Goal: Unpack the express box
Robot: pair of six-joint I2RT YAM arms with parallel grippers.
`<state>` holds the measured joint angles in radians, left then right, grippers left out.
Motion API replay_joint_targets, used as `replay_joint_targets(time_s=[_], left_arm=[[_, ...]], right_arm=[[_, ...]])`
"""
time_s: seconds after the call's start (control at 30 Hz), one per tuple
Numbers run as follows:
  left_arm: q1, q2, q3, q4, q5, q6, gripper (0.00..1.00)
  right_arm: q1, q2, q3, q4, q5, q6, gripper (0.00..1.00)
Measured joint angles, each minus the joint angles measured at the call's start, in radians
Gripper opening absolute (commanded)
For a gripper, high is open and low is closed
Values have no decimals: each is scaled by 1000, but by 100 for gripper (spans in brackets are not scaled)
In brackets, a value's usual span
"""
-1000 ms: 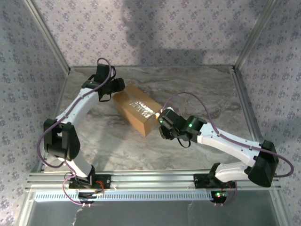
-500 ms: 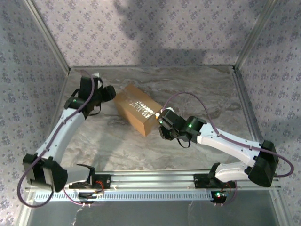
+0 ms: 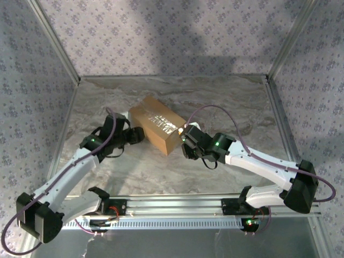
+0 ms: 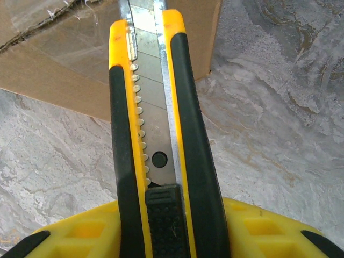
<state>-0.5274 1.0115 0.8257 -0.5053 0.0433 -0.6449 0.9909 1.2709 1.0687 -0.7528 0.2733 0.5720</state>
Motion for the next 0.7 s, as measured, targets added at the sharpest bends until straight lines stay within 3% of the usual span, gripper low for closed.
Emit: replay_joint_targets(time_s=[0.3,0.7], left_arm=[[-183,23,-96,144,-37,-117,53],[-229,94,-96,227,-86,-182,53]], right_arm=[[1,0,0,0,0,8,0],[10,0,0,0,0,8,0]])
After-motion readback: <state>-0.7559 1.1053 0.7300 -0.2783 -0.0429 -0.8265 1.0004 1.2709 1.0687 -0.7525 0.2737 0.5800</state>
